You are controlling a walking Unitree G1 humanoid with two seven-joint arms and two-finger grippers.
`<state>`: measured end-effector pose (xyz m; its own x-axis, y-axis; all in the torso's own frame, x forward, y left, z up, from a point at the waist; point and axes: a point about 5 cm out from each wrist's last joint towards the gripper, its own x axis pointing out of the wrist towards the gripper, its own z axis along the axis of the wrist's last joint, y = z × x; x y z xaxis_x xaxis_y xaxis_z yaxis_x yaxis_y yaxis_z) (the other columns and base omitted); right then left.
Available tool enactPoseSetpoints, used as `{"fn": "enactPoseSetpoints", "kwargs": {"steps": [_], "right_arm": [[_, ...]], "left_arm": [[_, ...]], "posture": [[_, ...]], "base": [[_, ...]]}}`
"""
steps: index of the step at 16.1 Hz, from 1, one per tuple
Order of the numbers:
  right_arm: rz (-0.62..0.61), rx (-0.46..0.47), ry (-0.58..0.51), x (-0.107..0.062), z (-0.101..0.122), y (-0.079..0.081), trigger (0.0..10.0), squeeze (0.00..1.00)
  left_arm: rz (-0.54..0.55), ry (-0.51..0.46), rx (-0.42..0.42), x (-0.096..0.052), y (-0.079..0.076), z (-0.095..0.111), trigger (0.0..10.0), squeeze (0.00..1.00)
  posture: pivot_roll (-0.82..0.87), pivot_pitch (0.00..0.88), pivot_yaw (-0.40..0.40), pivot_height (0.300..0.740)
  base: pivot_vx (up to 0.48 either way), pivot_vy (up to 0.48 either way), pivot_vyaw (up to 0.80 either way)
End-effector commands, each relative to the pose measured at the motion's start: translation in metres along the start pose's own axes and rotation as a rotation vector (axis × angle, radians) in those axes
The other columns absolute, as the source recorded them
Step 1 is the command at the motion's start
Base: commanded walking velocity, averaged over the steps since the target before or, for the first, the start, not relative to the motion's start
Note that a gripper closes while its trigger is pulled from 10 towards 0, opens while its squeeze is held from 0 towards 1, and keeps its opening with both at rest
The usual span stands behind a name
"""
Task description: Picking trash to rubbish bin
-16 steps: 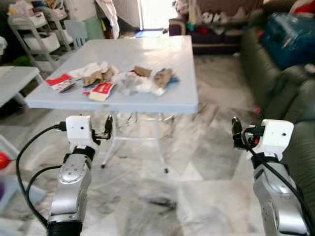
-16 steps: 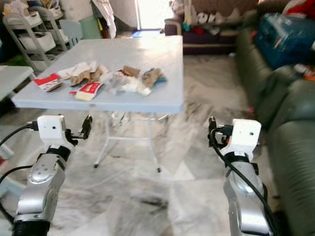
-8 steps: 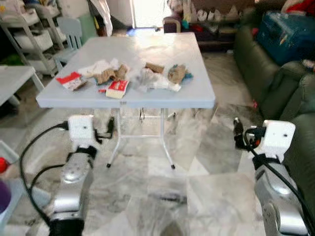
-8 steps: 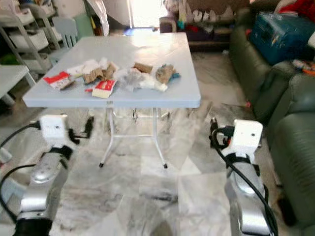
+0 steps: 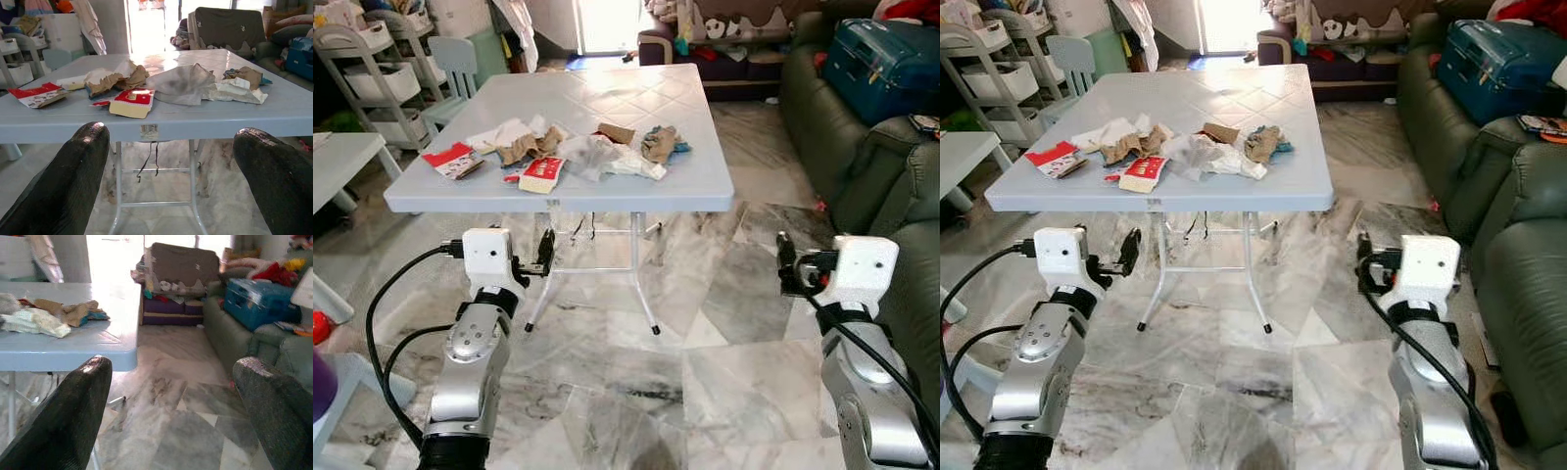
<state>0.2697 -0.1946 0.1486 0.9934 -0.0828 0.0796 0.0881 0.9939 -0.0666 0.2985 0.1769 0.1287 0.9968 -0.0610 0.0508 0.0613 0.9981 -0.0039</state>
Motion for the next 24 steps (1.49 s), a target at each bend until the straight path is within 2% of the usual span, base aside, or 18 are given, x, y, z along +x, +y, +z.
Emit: {"fn": "enactPoseSetpoints", "kwargs": {"steps": [1, 8, 10, 11, 13, 18, 24], "right_arm": [[0.037, -0.012, -0.032, 0.002, 0.007, 0.008, 10.0, 0.00], [0.077, -0.046, -0.051, 0.004, 0.007, 0.013, 10.0, 0.00], [0.131, -0.126, -0.082, 0.004, 0.010, 0.020, 10.0, 0.00], [0.186, -0.163, -0.102, 0.002, 0.010, 0.028, 10.0, 0.00], [0.208, -0.164, -0.105, 0.001, 0.010, 0.033, 10.0, 0.00], [0.211, -0.169, -0.108, 0.000, 0.009, 0.032, 10.0, 0.00], [0.235, -0.173, -0.113, -0.001, 0.009, 0.034, 10.0, 0.00]], "left_arm": [[-0.003, -0.022, -0.003, 0.003, 0.000, 0.006, 10.0, 0.00], [0.005, -0.018, 0.000, 0.005, 0.003, 0.006, 10.0, 0.00], [-0.001, -0.018, 0.000, 0.006, 0.001, 0.006, 10.0, 0.00], [-0.006, -0.018, -0.005, 0.006, -0.002, 0.006, 10.0, 0.00], [-0.008, -0.020, -0.011, 0.006, -0.005, 0.006, 10.0, 0.00], [-0.010, -0.015, -0.012, 0.006, -0.005, 0.004, 10.0, 0.00], [-0.010, -0.016, -0.012, 0.006, -0.006, 0.004, 10.0, 0.00]], "posture": [[-0.14, 0.000, 0.027, 0.740], [-0.14, 0.000, 0.029, 0.740], [-0.14, 0.000, 0.029, 0.740], [-0.14, 0.000, 0.027, 0.740], [-0.14, 0.000, 0.028, 0.740], [-0.14, 0.000, 0.030, 0.740], [-0.14, 0.000, 0.027, 0.740]], "base": [[0.000, 0.000, 0.00], [0.153, 0.000, 0.00], [0.289, 0.000, 0.00], [0.334, 0.000, 0.00], [0.345, 0.000, 0.00], [0.352, 0.000, 0.00], [0.365, 0.293, 0.00]]}}
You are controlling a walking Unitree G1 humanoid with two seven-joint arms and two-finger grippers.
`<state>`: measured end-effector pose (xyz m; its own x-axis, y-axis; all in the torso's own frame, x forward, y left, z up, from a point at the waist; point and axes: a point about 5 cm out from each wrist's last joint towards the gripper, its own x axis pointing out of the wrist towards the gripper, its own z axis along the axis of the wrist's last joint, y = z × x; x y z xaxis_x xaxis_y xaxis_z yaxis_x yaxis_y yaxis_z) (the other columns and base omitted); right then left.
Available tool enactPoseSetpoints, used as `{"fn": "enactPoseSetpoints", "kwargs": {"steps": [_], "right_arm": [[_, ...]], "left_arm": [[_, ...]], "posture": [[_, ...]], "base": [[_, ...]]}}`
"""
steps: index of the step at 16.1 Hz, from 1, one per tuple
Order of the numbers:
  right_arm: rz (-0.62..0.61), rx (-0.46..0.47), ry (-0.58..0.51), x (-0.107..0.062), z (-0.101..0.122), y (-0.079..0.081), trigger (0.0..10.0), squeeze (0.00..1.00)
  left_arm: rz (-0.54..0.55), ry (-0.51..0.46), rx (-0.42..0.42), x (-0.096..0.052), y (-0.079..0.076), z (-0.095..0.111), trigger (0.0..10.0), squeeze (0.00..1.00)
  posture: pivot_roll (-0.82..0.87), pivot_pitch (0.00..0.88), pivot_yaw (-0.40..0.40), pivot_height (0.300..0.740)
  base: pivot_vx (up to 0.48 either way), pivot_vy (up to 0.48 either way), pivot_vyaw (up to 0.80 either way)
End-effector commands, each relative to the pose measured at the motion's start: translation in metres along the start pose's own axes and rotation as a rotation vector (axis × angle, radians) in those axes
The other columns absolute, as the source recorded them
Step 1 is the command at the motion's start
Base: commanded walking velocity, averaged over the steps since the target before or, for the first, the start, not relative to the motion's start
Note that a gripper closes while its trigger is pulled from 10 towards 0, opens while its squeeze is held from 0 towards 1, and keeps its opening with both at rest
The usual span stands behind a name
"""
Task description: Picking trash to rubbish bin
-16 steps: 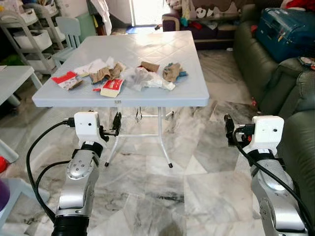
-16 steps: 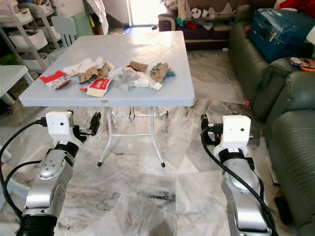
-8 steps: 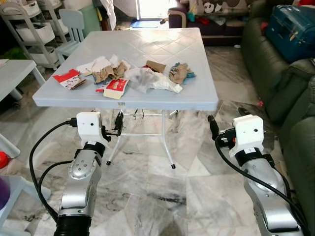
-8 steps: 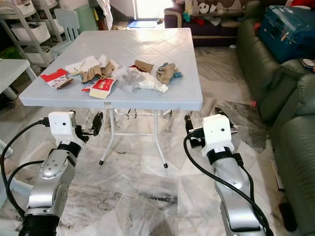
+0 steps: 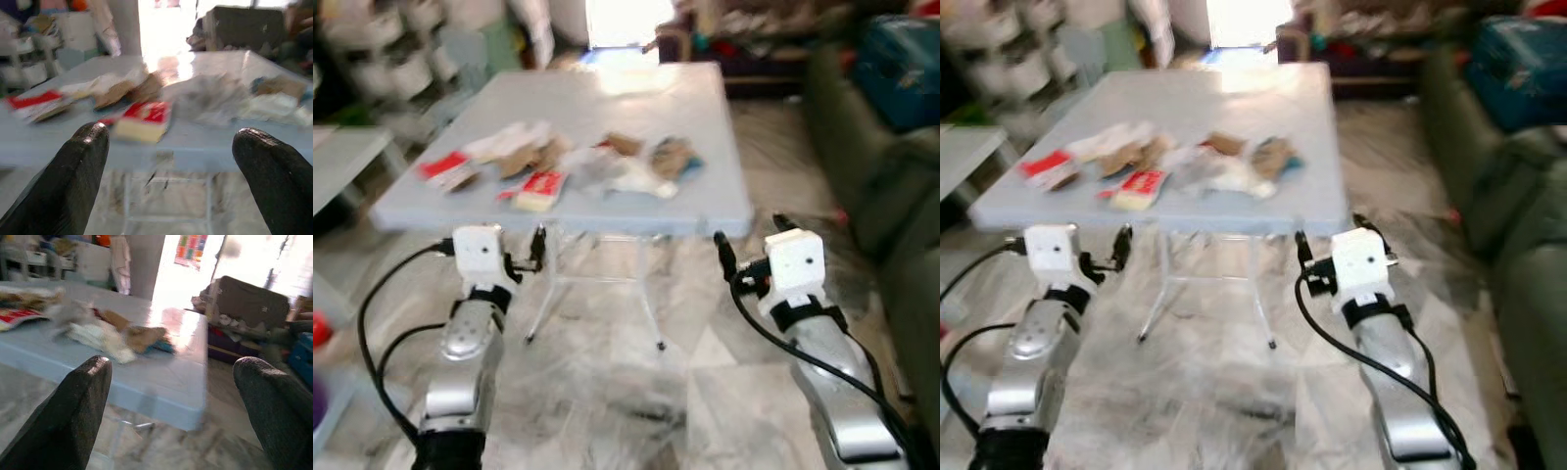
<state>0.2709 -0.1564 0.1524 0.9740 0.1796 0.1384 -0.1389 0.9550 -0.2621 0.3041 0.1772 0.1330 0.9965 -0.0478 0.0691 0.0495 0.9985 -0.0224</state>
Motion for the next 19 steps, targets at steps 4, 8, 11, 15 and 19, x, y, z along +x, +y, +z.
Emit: {"fn": "enactPoseSetpoints", "kwargs": {"steps": [4, 8, 11, 15, 19], "right_arm": [[-0.002, -0.001, -0.013, 0.0008, 0.0025, -0.0020, 10.0, 0.00], [0.009, 0.001, -0.014, 0.0002, 0.0025, -0.0015, 10.0, 0.00], [0.018, 0.001, -0.015, 0.0010, 0.0027, -0.0003, 10.0, 0.00], [0.017, -0.005, -0.016, 0.0025, 0.0027, -0.0007, 10.0, 0.00], [0.008, -0.020, -0.012, 0.0030, 0.0027, -0.0021, 10.0, 0.00]], "left_arm": [[-0.020, 0.003, 0.010, 0.0000, -0.0059, -0.0007, 10.0, 0.00], [-0.017, 0.008, 0.011, -0.0007, -0.0067, -0.0025, 10.0, 0.00], [-0.019, 0.012, 0.014, -0.0006, -0.0070, -0.0034, 10.0, 0.00], [-0.014, 0.001, 0.023, -0.0003, -0.0074, -0.0031, 10.0, 0.00], [-0.033, -0.001, 0.021, 0.0000, -0.0130, -0.0029, 10.0, 0.00]], "posture": [[-0.14, 0.000, 0.023, 0.740], [-0.15, 0.000, 0.021, 0.740], [-0.14, 0.000, 0.018, 0.740], [-0.14, 0.000, 0.016, 0.740], [-0.14, 0.000, 0.017, 0.740]], "base": [[0.345, 0.334, 0.00], [0.343, 0.336, 0.00], [0.341, 0.338, 0.00], [0.129, 0.000, 0.00], [0.000, 0.000, 0.00]]}}
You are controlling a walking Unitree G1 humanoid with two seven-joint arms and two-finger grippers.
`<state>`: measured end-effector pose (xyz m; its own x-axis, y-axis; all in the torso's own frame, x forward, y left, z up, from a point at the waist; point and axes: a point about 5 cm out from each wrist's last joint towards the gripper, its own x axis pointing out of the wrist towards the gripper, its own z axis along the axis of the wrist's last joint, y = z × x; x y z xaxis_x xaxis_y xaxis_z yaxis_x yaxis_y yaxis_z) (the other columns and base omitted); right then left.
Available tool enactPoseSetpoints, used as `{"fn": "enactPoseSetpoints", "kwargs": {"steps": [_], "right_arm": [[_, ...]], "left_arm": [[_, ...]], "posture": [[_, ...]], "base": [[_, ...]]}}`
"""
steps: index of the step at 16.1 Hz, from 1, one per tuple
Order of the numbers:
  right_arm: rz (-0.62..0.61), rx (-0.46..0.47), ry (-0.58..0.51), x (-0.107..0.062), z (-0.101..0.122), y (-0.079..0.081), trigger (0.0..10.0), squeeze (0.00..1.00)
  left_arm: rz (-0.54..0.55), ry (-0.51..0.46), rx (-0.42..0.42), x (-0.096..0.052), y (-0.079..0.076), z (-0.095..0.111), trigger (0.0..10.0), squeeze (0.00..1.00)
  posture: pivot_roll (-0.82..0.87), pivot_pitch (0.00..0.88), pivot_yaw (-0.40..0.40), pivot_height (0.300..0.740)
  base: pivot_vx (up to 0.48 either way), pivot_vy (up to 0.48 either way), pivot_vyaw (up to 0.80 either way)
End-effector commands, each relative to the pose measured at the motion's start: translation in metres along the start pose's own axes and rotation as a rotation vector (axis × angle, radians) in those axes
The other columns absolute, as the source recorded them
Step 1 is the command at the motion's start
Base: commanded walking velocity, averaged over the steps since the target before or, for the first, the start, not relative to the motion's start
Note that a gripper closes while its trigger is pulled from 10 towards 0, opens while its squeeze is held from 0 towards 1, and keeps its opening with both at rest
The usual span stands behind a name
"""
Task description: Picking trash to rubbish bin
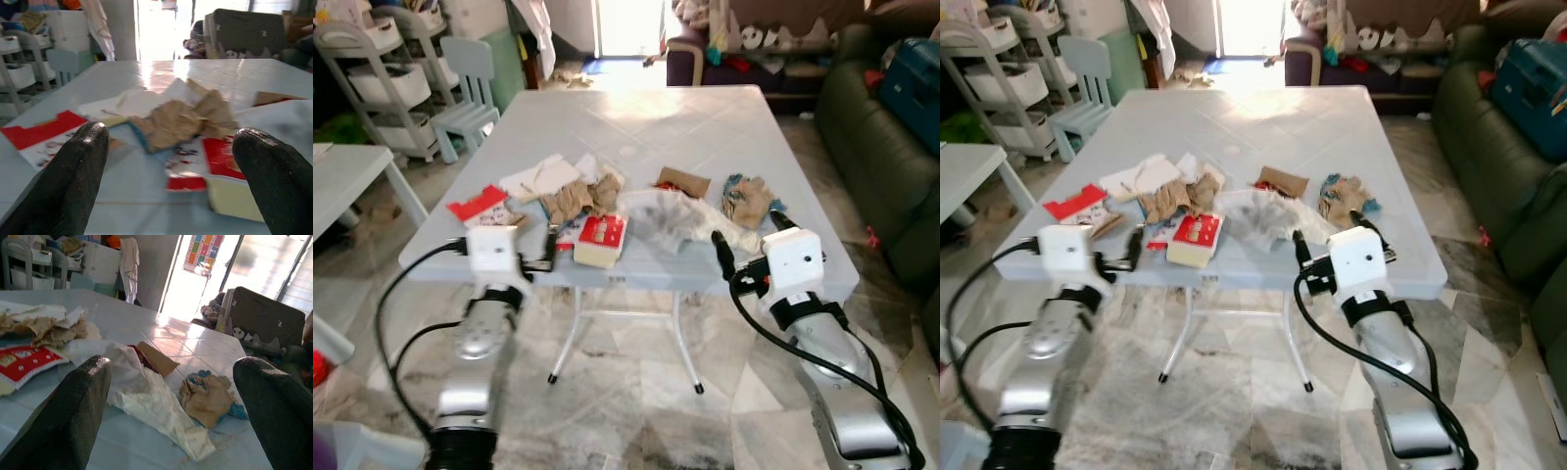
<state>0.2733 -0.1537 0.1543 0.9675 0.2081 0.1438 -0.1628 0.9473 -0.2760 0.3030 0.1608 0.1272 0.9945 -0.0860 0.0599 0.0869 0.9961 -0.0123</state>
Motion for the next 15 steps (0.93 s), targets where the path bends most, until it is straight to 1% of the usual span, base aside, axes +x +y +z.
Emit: {"fn": "enactPoseSetpoints", "kwargs": {"steps": [1, 5, 6, 8, 15], "right_arm": [[-0.021, -0.008, 0.005, -0.0004, 0.0001, -0.0040, 10.0, 0.00], [-0.016, -0.015, 0.009, -0.0014, -0.0005, -0.0024, 10.0, 0.00], [-0.018, -0.015, 0.007, -0.0015, -0.0001, -0.0027, 10.0, 0.00], [-0.032, -0.019, 0.009, -0.0010, 0.0000, -0.0056, 10.0, 0.00], [-0.035, -0.017, 0.011, -0.0020, 0.0002, -0.0070, 10.0, 0.00]], "left_arm": [[0.006, -0.011, 0.015, 0.0006, 0.0034, 0.0033, 10.0, 0.00], [0.019, -0.010, 0.030, 0.0002, 0.0045, 0.0029, 10.0, 0.00], [0.022, -0.012, 0.031, 0.0006, 0.0035, 0.0031, 10.0, 0.00], [0.017, -0.014, 0.023, 0.0011, 0.0017, 0.0034, 10.0, 0.00], [0.019, 0.003, -0.002, 0.0006, 0.0011, 0.0003, 10.0, 0.00]], "posture": [[-0.14, 0.000, 0.019, 0.740], [-0.15, 0.000, 0.019, 0.740], [-0.15, 0.000, 0.018, 0.740], [-0.15, 0.000, 0.017, 0.740], [-0.16, 0.000, 0.014, 0.740]], "base": [[0.000, 0.000, 0.00], [0.000, 0.000, 0.00], [0.000, 0.000, 0.51], [0.000, 0.000, 0.00], [0.000, -0.335, 0.00]]}}
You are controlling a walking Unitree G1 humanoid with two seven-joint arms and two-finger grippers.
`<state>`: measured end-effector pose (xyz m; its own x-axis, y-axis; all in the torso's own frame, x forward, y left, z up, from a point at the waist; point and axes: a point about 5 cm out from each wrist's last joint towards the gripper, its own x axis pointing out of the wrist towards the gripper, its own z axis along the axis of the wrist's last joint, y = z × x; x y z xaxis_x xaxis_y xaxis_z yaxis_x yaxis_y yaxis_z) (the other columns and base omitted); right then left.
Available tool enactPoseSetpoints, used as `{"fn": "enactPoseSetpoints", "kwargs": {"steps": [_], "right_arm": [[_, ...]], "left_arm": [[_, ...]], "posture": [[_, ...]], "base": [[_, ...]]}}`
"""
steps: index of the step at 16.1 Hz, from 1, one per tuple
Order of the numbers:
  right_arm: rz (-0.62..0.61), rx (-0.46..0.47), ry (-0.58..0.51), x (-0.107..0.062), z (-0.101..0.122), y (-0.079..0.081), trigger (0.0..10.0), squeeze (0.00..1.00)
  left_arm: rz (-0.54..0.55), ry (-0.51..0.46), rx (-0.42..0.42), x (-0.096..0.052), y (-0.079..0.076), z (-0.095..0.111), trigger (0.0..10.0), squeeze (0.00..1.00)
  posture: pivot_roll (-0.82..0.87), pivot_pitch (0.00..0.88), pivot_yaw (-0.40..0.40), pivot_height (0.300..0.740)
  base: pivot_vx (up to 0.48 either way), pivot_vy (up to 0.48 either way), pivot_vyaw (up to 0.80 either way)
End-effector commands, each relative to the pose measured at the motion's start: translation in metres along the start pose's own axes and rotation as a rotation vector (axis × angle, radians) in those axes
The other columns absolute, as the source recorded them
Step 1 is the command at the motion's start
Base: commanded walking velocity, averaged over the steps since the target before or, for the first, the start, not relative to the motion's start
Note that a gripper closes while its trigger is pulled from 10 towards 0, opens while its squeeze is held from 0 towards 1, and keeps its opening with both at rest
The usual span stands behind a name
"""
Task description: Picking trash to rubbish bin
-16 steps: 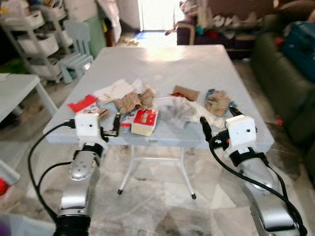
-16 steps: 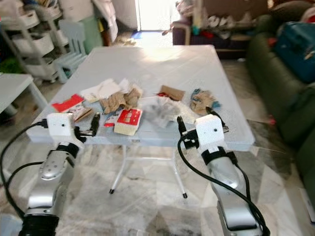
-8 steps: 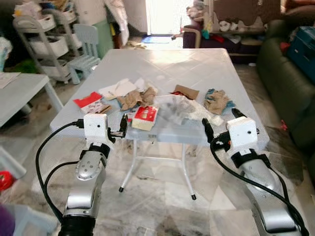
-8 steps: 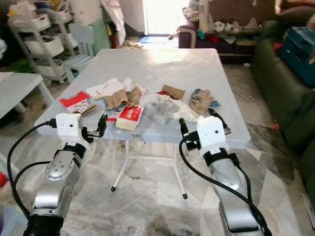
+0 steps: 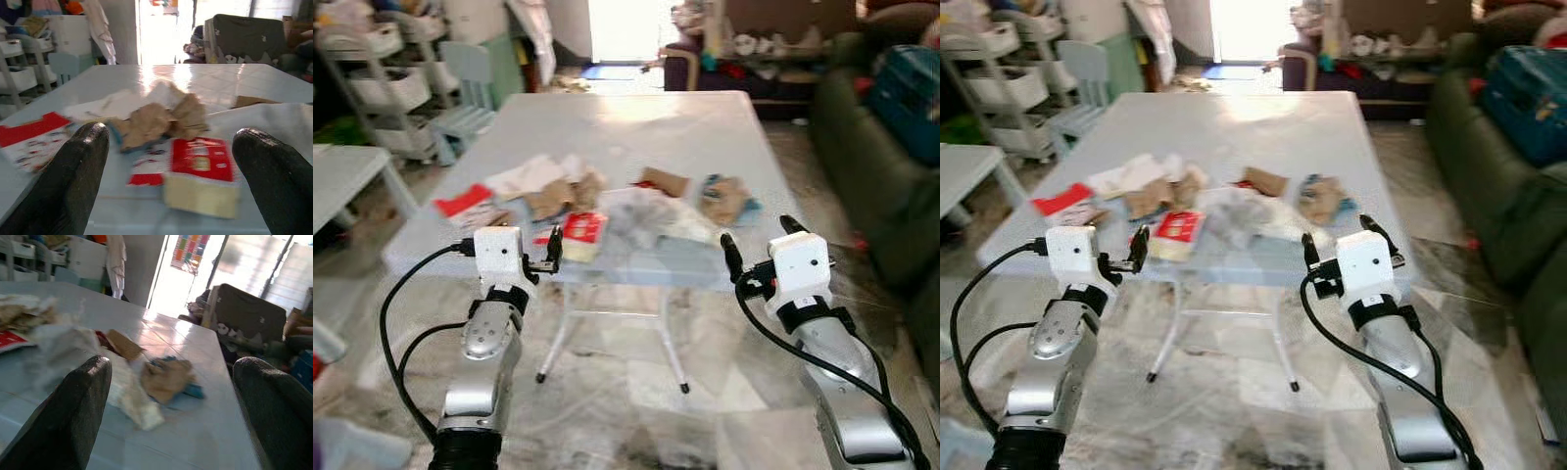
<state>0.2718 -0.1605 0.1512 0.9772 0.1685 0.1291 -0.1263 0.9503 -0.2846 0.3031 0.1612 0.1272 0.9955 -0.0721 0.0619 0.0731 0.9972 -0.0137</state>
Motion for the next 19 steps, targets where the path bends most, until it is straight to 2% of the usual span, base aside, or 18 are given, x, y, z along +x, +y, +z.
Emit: {"fn": "enactPoseSetpoints", "kwargs": {"steps": [1, 6, 9, 12, 13, 15, 19], "right_arm": [[0.000, -0.003, -0.015, 0.001, 0.005, -0.002, 10.0, 0.00], [0.004, -0.003, -0.015, 0.001, 0.005, -0.001, 10.0, 0.00], [0.009, 0.014, -0.023, 0.001, 0.006, -0.001, 10.0, 0.00], [0.006, 0.046, -0.035, 0.003, 0.008, 0.000, 10.0, 0.00], [-0.014, 0.103, -0.032, 0.006, 0.008, -0.003, 10.0, 0.00], [-0.034, 0.187, -0.021, 0.009, 0.007, -0.005, 10.0, 0.00], [-0.022, 0.186, -0.030, 0.015, 0.008, -0.002, 10.0, 0.00]], "left_arm": [[0.006, 0.006, -0.002, 0.001, 0.001, 0.000, 10.0, 0.00], [0.016, 0.009, 0.001, 0.000, 0.003, -0.001, 10.0, 0.00], [0.027, 0.006, -0.012, 0.000, 0.003, -0.001, 10.0, 0.00], [0.077, -0.001, 0.001, 0.000, 0.012, 0.000, 10.0, 0.00], [0.123, 0.005, 0.014, -0.003, 0.022, -0.001, 10.0, 0.00], [0.146, 0.013, 0.024, -0.007, 0.029, -0.002, 10.0, 0.00], [0.130, 0.038, 0.050, -0.022, 0.031, -0.008, 10.0, 0.00]], "posture": [[-0.16, 0.000, 0.012, 0.740], [-0.16, 0.000, 0.011, 0.740], [-0.16, 0.000, 0.009, 0.740], [-0.15, 0.000, 0.007, 0.740], [-0.13, 0.000, 0.006, 0.740], [-0.13, 0.000, 0.006, 0.740], [-0.10, 0.000, 0.006, 0.740]], "base": [[0.000, -0.364, 0.00], [0.000, -0.347, 0.00], [0.000, 0.000, 0.00], [0.000, 0.000, 0.00], [0.000, 0.000, 0.00], [0.000, 0.000, 0.00], [0.000, 0.000, 0.00]]}}
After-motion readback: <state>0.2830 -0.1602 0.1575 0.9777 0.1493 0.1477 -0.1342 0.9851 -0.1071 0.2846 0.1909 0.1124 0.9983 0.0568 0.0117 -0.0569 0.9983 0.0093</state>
